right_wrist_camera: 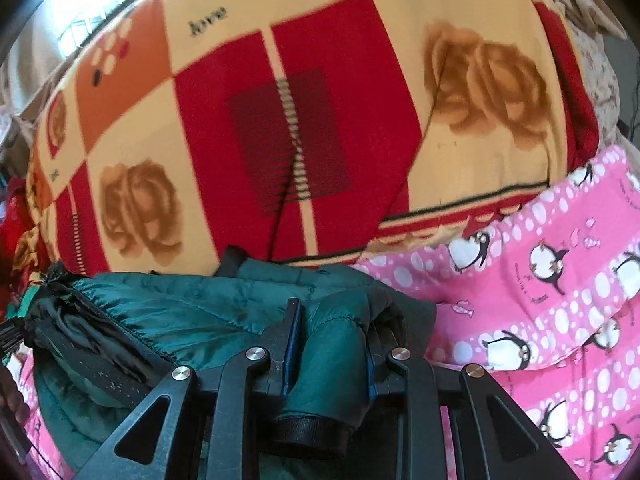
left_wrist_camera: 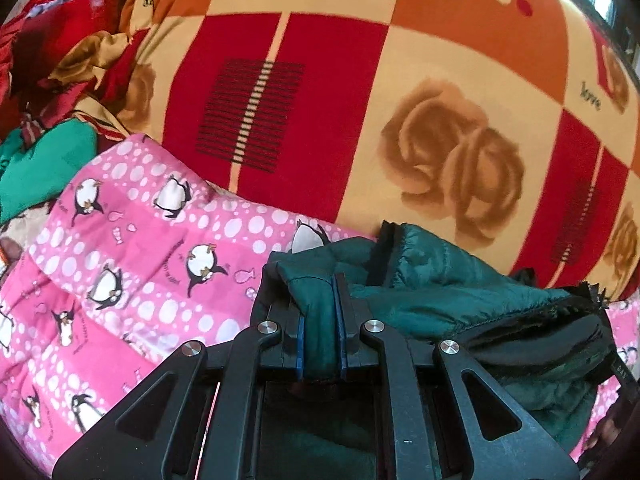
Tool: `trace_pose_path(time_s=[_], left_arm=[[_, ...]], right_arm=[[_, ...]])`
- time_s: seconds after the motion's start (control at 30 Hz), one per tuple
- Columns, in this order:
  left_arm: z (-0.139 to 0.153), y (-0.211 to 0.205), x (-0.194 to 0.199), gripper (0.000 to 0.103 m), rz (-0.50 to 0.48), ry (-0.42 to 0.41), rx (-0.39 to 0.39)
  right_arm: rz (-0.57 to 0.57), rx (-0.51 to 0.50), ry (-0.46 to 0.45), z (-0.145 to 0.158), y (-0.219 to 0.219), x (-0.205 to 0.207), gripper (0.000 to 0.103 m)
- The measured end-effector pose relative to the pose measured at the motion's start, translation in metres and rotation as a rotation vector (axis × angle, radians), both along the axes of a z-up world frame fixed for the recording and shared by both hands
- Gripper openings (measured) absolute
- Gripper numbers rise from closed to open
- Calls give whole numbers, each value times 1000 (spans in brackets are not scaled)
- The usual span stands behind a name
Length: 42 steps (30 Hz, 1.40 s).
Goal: Fold large clothes
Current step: 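Lift the hem with both grippers and fold it toward the collar, then open both grippers to release the hem onto the collar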
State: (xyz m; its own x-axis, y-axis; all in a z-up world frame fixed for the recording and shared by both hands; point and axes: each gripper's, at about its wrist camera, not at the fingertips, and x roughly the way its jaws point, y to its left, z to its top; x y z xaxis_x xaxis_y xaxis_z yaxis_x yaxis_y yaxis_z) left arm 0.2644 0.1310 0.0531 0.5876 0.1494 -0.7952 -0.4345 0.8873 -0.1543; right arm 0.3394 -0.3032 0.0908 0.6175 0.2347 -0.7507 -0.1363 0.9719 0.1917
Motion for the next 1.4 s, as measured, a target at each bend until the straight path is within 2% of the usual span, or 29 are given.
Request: trace_pose_path(time_s=[0.17, 0.23, 0.3, 0.37, 0.4, 0.43, 0.5, 0.57, 0.73, 0.8, 0.83, 0.87, 0.97, 1.1, 1.27, 1.4], left_arm=[[-19, -2, 12, 14, -8, 11, 13], [-21, 0, 13, 16, -13, -11, -12], [-21, 8, 9, 19, -23, -37, -76], [-17, 16, 0, 30, -35, -83, -159], [-14, 20, -5, 43, -42, -112, -200], [-11, 23, -10, 65, -50, -140, -226], [3, 23, -22, 87, -48, -212, -227], [14, 20, -32, 87, -54, -250, -201], [13, 13, -37, 87, -60, -214, -195], [7, 9, -37, 87, -48, -186, -169], [3, 8, -37, 87, -43, -171, -156], [-1, 6, -36, 87, -41, -158, -146], [-13, 2, -34, 87, -39, -120, -124], [-21, -3, -26, 87, -26, -89, -73], [-32, -9, -10, 87, -30, -20, -22], [-44, -11, -3, 87, -27, 24, 11]], right_arm=[[-30, 0, 25, -25, 4, 9, 24], [-43, 16, 40, -32, 3, 13, 27], [-54, 42, 50, -37, 1, 14, 28], [-55, 57, 49, -37, -1, 14, 29], [-55, 63, 50, -37, -2, 13, 30], [-56, 68, 51, -37, -2, 13, 31], [-58, 89, 52, -35, -4, 12, 32], [-69, 110, 56, -33, -5, 11, 35], [-108, 169, 28, -11, -12, 4, 44], [-123, 182, -6, 1, -10, -2, 60], [-123, 177, -26, 6, -8, -4, 78], [-129, 155, -57, 13, -5, -7, 84], [-139, 86, -145, 35, 4, -13, 84], [-9, 65, -128, 42, 34, -11, 84], [164, 9, -61, 16, 89, -4, 84], [249, -87, -23, -14, 133, 8, 84]])
